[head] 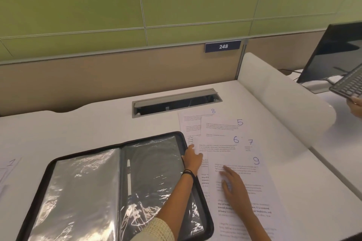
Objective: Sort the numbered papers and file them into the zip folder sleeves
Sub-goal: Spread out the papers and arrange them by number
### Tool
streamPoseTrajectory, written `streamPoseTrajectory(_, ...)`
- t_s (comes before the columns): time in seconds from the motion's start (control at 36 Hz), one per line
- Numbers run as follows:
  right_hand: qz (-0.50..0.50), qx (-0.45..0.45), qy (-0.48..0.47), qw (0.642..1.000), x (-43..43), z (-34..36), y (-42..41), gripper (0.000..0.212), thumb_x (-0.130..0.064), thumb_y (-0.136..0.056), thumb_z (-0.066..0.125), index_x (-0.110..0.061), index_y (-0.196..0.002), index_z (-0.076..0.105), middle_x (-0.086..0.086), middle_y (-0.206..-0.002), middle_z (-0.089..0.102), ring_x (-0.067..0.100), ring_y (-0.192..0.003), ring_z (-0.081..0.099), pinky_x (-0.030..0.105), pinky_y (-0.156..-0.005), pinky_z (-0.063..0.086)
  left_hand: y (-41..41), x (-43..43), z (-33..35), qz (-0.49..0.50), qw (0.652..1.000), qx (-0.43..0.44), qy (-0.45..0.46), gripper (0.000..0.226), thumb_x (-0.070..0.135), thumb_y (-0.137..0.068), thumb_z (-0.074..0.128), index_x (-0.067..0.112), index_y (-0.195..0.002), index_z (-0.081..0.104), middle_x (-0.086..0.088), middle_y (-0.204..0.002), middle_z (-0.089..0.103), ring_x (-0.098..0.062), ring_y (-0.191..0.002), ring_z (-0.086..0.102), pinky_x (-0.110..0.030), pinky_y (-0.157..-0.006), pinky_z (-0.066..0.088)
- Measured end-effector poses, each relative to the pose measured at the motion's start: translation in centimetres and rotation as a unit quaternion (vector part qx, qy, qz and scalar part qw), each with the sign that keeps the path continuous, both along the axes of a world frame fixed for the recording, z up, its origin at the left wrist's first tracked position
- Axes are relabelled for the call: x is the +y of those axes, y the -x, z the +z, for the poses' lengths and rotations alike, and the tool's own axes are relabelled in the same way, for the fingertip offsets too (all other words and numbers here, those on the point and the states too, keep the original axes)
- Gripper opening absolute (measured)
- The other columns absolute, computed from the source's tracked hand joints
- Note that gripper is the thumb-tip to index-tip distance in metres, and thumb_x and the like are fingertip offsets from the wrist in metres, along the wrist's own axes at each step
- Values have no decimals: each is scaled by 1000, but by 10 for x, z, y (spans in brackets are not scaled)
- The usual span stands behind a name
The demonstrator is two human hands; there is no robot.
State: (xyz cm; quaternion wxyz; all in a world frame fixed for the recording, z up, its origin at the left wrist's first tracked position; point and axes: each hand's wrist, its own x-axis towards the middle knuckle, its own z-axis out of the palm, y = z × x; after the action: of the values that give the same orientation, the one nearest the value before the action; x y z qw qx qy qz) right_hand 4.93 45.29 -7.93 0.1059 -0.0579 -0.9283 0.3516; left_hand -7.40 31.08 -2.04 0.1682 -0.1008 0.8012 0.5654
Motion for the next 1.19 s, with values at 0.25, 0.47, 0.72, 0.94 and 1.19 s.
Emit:
streamPoseTrajectory(0.25,-5,0,2,1000,-1,2,-2,31,-15,-91,56,-17,-122,59,-5,-140,45,7,-127,38,23,-107,25,8,4,-5,-11,1000,-4,1,52,10,-77,60,4,-128,49,0,-100,55,-24,-104,58,-44,-107,36)
streamPoseTrajectory(0.47,-3,11,1,1000,-2,4,-1,36,-28,-89,46,-18,-121,60,-6,-139,44,8,-126,40,25,-107,27,-6,-2,8,-95,977,56,183,14,15,-84,59,11,-77,48,-8,-102,46,-30,-102,52,-33,-91,44)
streamPoseTrajectory(0.72,-8,3,0,1000,-1,0,0,48,-42,-88,35,-19,-121,60,-10,-138,44,10,-127,42,25,-108,28,-5,-1,2,-118,941,110,297,50,32,-85,65,3,-119,44,-12,-128,37,-26,-118,40,-30,-99,38)
streamPoseTrajectory(0.94,-12,-6,15,1000,-2,2,-3,54,-47,-85,32,-18,-121,60,-9,-138,46,9,-126,43,22,-107,28,15,-4,9,-142,946,58,287,52,26,-74,75,3,-114,52,-12,-126,37,-27,-119,39,-30,-99,40)
streamPoseTrajectory(1.19,-12,-3,14,1000,-2,4,-4,44,-40,-89,40,-18,-121,61,-15,-135,42,4,-124,40,23,-107,28,20,-8,1,-137,969,51,199,55,27,-72,78,11,-118,53,-9,-126,43,-26,-120,43,-32,-102,38)
